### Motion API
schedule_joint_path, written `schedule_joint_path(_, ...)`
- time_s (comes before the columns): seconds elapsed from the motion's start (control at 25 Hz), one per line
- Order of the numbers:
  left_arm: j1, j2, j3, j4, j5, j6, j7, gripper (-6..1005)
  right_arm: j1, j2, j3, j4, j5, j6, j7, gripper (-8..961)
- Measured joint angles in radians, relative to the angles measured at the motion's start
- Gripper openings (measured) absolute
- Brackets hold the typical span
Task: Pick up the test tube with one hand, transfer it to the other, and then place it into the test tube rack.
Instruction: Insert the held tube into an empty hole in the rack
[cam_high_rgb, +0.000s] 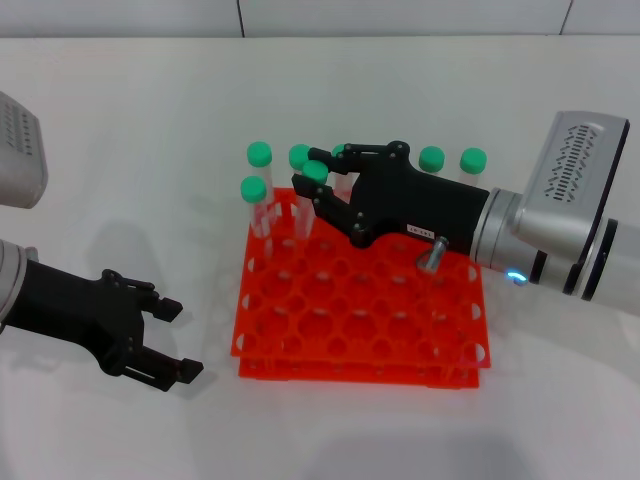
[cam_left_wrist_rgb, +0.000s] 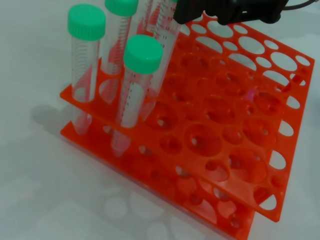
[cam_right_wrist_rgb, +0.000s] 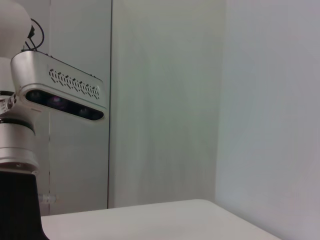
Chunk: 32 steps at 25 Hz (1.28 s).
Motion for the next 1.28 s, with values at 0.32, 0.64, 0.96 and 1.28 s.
schedule_joint_path(0.32, 0.000, 0.000, 0.000, 0.000, 0.000, 0.000, 0.000, 863, -0.001, 0.000, 0.000, 0.006, 0.000, 0.000, 0.001, 268)
schedule_joint_path(0.64, -0.001, 0.000, 0.002, -0.012, 0.000, -0.007, 0.003, 863, 0.001, 0.000, -0.006, 0.006, 0.000, 0.011, 0.003, 268)
schedule_joint_path(0.96, -0.002, 0.000, 0.002, -0.013, 0.000, -0.008, 0.004, 863, 0.005, 0.000, -0.013, 0.004, 0.000, 0.013, 0.004, 268)
schedule_joint_path(1.28, -0.002, 0.000, 0.002, -0.025, 0.000, -0.008, 0.013, 863, 0.009, 0.000, -0.014, 0.001, 0.000, 0.012, 0.017, 268)
